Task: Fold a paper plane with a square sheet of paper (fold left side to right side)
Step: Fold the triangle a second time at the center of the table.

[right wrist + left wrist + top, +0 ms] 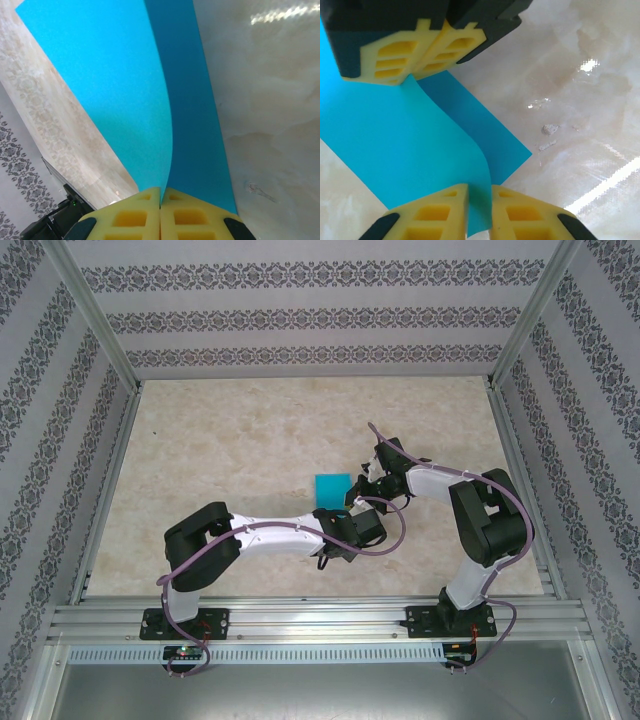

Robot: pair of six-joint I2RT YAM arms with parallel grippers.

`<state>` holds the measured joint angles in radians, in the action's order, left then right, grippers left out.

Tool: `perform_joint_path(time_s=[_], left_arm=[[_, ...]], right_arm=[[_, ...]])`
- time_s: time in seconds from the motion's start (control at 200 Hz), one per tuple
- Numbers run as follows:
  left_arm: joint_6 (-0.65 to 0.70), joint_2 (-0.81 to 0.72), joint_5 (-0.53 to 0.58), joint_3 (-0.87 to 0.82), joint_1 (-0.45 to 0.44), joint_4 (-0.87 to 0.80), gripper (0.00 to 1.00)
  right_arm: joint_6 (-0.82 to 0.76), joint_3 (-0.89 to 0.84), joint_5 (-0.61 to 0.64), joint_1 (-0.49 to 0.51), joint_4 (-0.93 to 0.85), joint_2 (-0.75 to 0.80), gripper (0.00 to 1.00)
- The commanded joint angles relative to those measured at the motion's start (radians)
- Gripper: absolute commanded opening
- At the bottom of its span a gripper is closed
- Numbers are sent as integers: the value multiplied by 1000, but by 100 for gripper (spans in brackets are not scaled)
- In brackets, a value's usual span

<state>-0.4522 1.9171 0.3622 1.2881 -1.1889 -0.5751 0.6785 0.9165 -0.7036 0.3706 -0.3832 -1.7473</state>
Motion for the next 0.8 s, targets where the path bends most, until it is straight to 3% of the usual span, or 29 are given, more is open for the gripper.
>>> perform_joint_path(time_s=[0.0, 0.335, 0.58, 0.794], left_arm=[[-13, -28, 17, 21, -14, -24, 16], [-41, -73, -32, -29, 18, 21, 9], [-48, -120, -113, -84, 60, 83, 8], [-60, -158, -203, -141, 105, 157, 10]], right_arm=[[-30, 28, 14, -2, -20, -5, 9], [-54, 37, 37, -24, -45, 78, 27], [-49, -11, 70, -98, -52, 212, 40], [-52, -91, 84, -146, -49, 320, 39]])
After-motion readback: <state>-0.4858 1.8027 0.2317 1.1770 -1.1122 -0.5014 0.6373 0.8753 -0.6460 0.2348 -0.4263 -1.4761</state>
